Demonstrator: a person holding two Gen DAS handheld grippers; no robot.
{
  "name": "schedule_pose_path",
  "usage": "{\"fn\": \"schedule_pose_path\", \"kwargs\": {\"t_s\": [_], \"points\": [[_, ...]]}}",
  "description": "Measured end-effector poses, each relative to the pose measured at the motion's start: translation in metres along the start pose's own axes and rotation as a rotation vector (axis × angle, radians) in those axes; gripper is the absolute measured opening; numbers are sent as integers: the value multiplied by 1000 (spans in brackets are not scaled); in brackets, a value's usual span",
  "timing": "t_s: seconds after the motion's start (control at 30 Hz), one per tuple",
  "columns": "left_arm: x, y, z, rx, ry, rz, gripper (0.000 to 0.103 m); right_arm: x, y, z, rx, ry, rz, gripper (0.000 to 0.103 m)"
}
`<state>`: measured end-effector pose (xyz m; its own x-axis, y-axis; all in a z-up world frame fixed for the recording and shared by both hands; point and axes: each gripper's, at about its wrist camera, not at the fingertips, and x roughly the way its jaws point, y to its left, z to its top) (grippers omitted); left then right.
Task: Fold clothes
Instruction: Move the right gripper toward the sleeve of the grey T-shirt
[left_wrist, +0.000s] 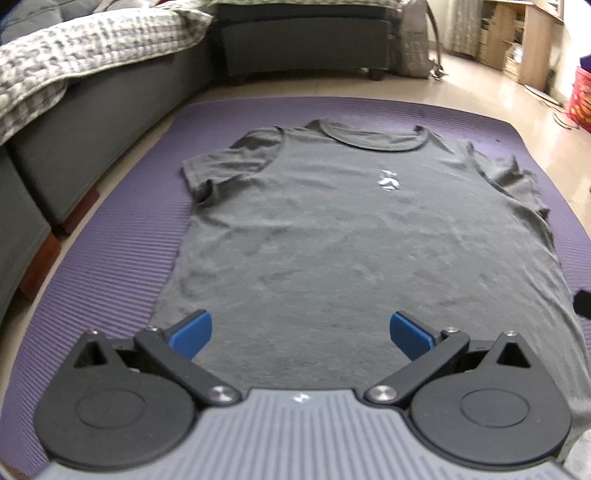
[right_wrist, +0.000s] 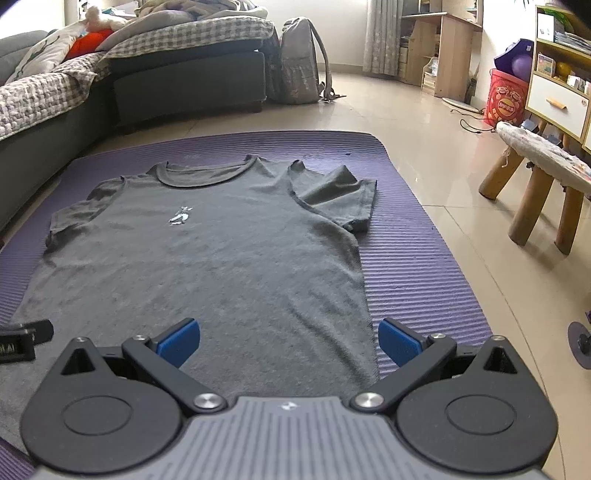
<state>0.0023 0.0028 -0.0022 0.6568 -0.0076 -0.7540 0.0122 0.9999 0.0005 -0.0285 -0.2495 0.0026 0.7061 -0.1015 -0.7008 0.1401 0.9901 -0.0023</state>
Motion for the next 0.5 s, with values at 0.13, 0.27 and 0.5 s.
{"fn": "schedule_pose_path", "kwargs": {"t_s": [0.13, 0.27, 0.5], "points": [[9, 1, 0, 14, 47, -20, 103, -1, 2, -10, -4, 13, -13, 103], [12, -24, 3, 36, 80, -53, 103, -11, 10, -24, -48, 24, -26, 103], [29, -85, 15, 103, 73, -130, 102, 35, -43, 14, -39, 131, 68, 102]]}}
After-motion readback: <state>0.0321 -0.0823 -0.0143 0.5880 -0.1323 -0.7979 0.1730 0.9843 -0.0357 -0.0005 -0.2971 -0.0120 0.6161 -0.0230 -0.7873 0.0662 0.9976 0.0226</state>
